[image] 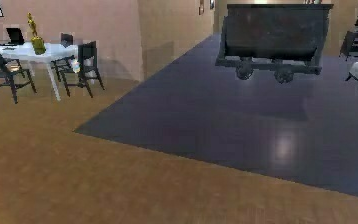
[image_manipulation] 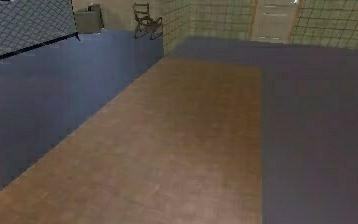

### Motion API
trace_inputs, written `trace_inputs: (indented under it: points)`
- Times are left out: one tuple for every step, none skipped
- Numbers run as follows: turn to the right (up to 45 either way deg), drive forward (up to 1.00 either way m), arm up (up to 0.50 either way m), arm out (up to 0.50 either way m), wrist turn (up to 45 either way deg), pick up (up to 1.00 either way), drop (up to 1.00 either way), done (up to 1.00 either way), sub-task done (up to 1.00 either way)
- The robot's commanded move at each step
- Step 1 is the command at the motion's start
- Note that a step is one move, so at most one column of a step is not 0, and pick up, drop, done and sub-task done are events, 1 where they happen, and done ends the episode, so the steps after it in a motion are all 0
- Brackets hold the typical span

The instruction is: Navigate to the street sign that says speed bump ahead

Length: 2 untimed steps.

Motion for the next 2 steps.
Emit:
trace_inputs:
  points:
    - [0.0, 1.00, 0.00, 0.00, 0.0, 0.00, 0.00, 0.00, 0.00]
    - [0.0, 1.00, 0.00, 0.00, 0.0, 0.00, 0.00, 0.00, 0.00]
